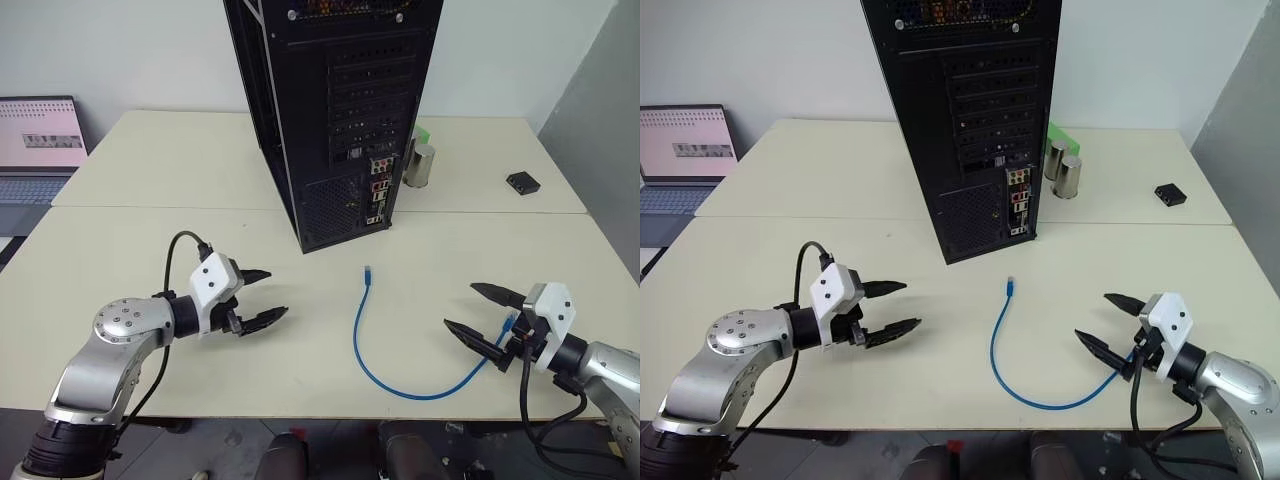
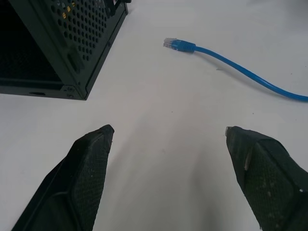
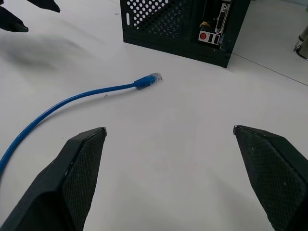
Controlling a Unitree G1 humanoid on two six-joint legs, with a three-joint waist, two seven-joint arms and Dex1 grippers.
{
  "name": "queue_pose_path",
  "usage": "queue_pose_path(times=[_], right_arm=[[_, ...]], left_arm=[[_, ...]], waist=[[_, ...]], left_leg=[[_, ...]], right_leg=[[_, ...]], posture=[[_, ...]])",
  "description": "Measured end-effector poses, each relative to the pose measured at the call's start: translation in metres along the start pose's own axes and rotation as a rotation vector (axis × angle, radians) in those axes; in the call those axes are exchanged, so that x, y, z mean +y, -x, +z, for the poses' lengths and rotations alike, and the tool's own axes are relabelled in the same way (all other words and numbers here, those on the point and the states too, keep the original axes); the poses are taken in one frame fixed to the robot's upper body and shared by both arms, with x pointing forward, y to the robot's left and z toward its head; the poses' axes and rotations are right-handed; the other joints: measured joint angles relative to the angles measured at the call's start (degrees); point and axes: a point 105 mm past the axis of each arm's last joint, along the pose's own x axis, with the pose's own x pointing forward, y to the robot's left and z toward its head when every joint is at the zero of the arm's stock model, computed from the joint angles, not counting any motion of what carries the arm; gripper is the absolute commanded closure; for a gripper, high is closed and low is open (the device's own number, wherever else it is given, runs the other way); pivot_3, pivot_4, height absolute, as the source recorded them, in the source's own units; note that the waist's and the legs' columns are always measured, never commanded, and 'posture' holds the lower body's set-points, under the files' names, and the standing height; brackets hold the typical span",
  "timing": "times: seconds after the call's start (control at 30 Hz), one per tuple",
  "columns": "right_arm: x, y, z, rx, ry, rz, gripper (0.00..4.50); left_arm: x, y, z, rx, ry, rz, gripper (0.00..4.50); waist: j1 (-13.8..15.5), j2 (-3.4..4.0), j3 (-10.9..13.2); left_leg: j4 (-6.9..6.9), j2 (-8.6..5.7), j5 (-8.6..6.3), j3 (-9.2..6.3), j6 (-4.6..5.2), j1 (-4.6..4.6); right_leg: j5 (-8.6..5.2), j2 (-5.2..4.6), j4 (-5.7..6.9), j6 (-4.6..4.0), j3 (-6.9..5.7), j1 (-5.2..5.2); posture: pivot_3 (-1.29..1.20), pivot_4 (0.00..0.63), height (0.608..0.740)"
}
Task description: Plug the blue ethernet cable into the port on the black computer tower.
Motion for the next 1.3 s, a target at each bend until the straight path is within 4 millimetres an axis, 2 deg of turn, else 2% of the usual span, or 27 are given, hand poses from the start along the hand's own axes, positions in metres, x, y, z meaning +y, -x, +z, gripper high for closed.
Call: queue_pose_path(times=[0.5, 0.67, 0.9, 1.0, 1.13, 1.3], right_arm=[[0.003, -0.008, 0.008, -0.006, 0.004, 0.001, 0.02], [0.011, -0.033, 0.020, -0.071, -0.055, -0.009, 0.02], [0.023, -0.087, 0.028, -0.064, -0.175, -0.078, 0.02], [0.031, -0.100, 0.024, -0.015, -0.211, -0.087, 0.02], [0.054, -0.113, 0.012, 0.071, -0.268, -0.032, 0.02], [0.061, -0.124, 0.004, 0.143, -0.305, -0.043, 0.02]], left_arm=[[-0.007, -0.005, -0.001, -0.008, -0.007, -0.027, 0.51], [-0.010, -0.009, 0.001, -0.015, -0.037, -0.055, 0.51], [-0.004, -0.013, 0.007, -0.040, -0.094, -0.074, 0.51], [-0.004, -0.013, 0.005, -0.034, -0.102, -0.084, 0.51], [-0.004, -0.016, 0.005, -0.036, -0.101, -0.092, 0.51], [-0.007, -0.022, 0.009, -0.057, -0.128, -0.114, 0.51]], waist=[[-0.01, 0.00, 0.00], [-0.02, 0.00, 0.00], [-0.04, 0.00, 0.00], [-0.04, 0.00, 0.00], [-0.05, 0.00, 0.00], [-0.09, 0.00, 0.00]], left_leg=[[0.00, 0.00, 0.00, 0.00, 0.00, 0.00], [0.02, -0.01, 0.00, -0.01, 0.00, 0.00], [0.01, 0.00, 0.00, -0.02, -0.01, -0.03], [0.00, 0.00, 0.00, -0.03, -0.01, -0.06], [0.01, 0.00, 0.00, -0.05, -0.01, -0.06], [0.01, 0.02, 0.00, -0.06, -0.01, -0.06]], right_leg=[[0.01, 0.00, 0.01, -0.02, 0.00, 0.00], [0.02, 0.01, 0.02, -0.04, 0.00, 0.00], [0.14, 0.00, 0.01, -0.23, -0.01, -0.04], [0.14, 0.00, 0.01, -0.23, -0.03, -0.07], [0.14, 0.00, 0.02, -0.23, -0.05, -0.07], [0.14, 0.01, 0.02, -0.23, -0.07, -0.08]], posture=[[0.00, 0.150, 0.740], [0.00, 0.150, 0.740], [0.00, 0.150, 0.740], [0.00, 0.150, 0.740], [0.00, 0.150, 0.740], [0.00, 0.150, 0.740]])
